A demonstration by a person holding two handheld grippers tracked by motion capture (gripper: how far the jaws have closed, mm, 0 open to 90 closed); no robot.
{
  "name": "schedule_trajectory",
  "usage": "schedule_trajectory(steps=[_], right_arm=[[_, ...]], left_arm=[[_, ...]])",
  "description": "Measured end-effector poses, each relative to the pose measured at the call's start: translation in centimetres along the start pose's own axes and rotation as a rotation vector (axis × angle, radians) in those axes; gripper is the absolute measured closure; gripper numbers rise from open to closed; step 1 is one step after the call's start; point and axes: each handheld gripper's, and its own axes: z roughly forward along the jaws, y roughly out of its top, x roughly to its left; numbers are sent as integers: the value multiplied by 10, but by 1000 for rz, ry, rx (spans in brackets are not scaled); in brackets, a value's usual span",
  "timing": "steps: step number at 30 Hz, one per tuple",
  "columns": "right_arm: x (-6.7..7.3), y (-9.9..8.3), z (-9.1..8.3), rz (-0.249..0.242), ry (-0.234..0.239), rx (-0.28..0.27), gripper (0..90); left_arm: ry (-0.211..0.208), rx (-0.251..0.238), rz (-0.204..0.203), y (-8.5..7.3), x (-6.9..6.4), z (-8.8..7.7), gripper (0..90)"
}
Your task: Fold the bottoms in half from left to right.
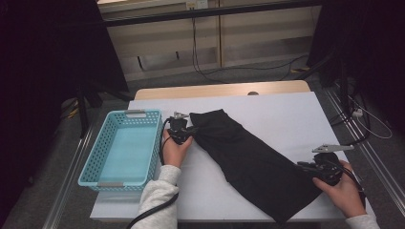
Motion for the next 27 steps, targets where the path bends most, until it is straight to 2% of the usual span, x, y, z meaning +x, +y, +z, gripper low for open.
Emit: schedule_trajectory(steps=[1,3,5,8,12,15,16,17,19,25,27], right_arm=[[-1,0,0,1,19,2,878],[-2,0,0,4,27,2,886],[-4,1,-2,-3,19,5,890],[-11,0,-5,18,27,-1,893],[-24,1,-11,16,-30,-14,894],[-35,0,-16,42,-64,-25,890],[-39,-1,-17,40,-95,-32,888],[-42,-3,-18,39,-126,-36,855],[-44,-6,-20,50,-150,-62,716],[-35,-9,-32,39,-142,-88,688],[-32,-11,-35,20,-141,-72,701]], left_arm=[[-10,4,-1,0,0,0,667],[-3,-9,12,1,-2,0,590],[-9,-17,7,2,-3,0,490],[5,-29,27,3,-4,0,400],[15,-31,44,4,-4,-1,309],[10,-25,47,4,-4,0,289],[9,-21,47,4,-4,0,286],[4,-14,45,3,-5,0,286],[3,-9,58,3,-6,1,285],[-13,10,79,3,-8,1,277],[-11,12,86,3,-8,1,272]])
